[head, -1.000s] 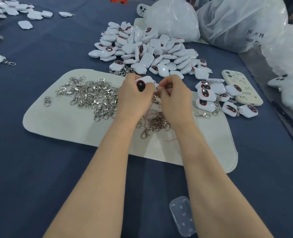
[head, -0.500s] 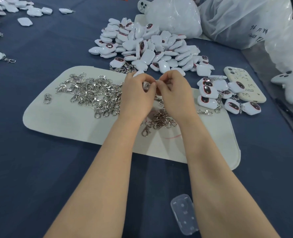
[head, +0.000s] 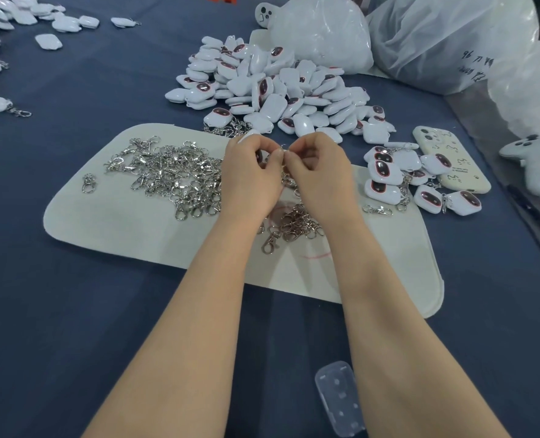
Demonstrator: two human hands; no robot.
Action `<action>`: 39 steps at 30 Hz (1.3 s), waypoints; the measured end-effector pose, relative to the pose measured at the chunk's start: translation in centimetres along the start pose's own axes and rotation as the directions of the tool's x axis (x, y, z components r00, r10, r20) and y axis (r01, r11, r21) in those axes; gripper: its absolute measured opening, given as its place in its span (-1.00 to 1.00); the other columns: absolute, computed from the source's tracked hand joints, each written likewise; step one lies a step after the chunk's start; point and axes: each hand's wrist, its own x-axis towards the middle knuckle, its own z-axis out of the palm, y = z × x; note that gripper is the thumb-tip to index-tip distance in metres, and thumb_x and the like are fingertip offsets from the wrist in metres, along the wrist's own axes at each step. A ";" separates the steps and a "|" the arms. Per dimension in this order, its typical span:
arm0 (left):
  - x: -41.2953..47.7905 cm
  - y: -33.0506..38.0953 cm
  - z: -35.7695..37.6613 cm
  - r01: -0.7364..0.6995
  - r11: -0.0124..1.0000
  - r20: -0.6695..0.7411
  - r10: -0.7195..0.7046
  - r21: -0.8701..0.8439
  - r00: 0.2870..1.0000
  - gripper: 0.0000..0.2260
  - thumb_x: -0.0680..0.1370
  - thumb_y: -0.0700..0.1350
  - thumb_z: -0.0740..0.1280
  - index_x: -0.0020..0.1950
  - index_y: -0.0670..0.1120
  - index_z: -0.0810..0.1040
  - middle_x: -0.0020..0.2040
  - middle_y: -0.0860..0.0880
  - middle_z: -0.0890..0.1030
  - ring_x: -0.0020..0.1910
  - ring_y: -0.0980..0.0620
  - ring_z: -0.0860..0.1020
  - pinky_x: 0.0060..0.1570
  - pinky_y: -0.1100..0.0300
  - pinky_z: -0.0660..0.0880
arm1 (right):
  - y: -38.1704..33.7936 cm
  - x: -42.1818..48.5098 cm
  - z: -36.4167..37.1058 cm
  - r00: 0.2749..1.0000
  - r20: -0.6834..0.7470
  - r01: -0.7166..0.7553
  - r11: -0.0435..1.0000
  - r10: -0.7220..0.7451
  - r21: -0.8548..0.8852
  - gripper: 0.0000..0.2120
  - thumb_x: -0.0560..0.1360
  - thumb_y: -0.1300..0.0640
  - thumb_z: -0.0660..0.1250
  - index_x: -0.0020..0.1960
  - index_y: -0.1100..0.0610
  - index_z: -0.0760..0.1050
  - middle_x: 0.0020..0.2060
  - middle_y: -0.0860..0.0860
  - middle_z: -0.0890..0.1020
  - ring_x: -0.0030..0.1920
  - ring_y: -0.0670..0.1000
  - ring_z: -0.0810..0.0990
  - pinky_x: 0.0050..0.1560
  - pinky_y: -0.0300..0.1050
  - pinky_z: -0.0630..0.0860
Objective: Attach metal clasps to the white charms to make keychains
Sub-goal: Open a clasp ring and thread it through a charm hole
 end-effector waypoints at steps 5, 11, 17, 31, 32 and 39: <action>0.0 0.0 0.0 -0.026 1.000 -0.023 0.027 0.006 0.999 -0.92 0.55 -0.18 0.30 -0.13 -0.04 0.52 0.04 -0.12 0.54 -0.27 0.26 0.37 -0.19 0.38 0.23 | -0.1 0.0 0.0 1.000 -0.016 0.014 1.000 -0.014 0.001 -0.89 0.48 0.23 0.36 -0.09 0.08 0.45 -0.26 -0.19 0.52 -0.34 -0.32 0.47 -0.27 -0.49 0.37; -0.1 -0.2 0.1 -0.046 0.998 -0.035 0.048 0.051 0.998 -0.92 0.55 -0.17 0.30 -0.13 -0.02 0.51 0.02 -0.06 0.51 -0.29 0.31 0.37 -0.25 0.57 0.24 | -0.1 0.0 -0.1 0.999 -0.016 0.029 0.999 -0.030 -0.032 -0.89 0.47 0.24 0.36 -0.14 0.08 0.45 -0.32 -0.16 0.52 -0.37 -0.28 0.45 -0.29 -0.46 0.37; -0.2 -0.2 0.1 -0.071 0.996 -0.043 0.074 0.054 0.996 -0.93 0.55 -0.18 0.30 -0.12 -0.04 0.51 -0.01 -0.03 0.46 -0.30 0.35 0.37 -0.23 0.63 0.22 | -0.1 0.0 -0.1 0.999 -0.022 0.025 0.999 -0.025 -0.028 -0.90 0.47 0.24 0.35 -0.12 0.09 0.45 -0.31 -0.15 0.51 -0.38 -0.25 0.44 -0.29 -0.44 0.38; -0.3 -0.1 0.2 -0.092 0.993 -0.032 0.094 0.073 0.995 -0.93 0.55 -0.17 0.30 -0.11 -0.03 0.48 -0.01 -0.02 0.45 -0.27 0.32 0.36 -0.23 0.65 0.19 | -0.2 -0.1 -0.2 0.999 -0.036 0.026 0.999 -0.027 -0.037 -0.90 0.46 0.26 0.34 -0.14 0.09 0.47 -0.31 -0.13 0.53 -0.35 -0.19 0.46 -0.28 -0.45 0.39; -0.3 -0.1 0.2 -0.095 0.993 -0.032 0.097 0.074 0.995 -0.93 0.55 -0.17 0.30 -0.11 -0.03 0.48 -0.01 -0.02 0.45 -0.27 0.32 0.36 -0.23 0.65 0.19 | -0.2 -0.1 -0.2 0.999 -0.036 0.025 0.999 -0.026 -0.030 -0.90 0.46 0.26 0.34 -0.13 0.09 0.47 -0.31 -0.13 0.53 -0.34 -0.19 0.46 -0.28 -0.44 0.40; -0.3 -0.2 0.2 -0.097 0.992 -0.035 0.099 0.076 0.994 -0.96 0.55 -0.17 0.30 -0.08 -0.07 0.52 -0.01 -0.02 0.45 -0.27 0.31 0.35 -0.23 0.64 0.20 | -0.2 -0.1 -0.2 1.000 -0.019 0.015 0.999 -0.016 -0.051 -0.92 0.46 0.24 0.35 -0.13 0.09 0.49 -0.32 -0.13 0.53 -0.35 -0.20 0.46 -0.30 -0.46 0.37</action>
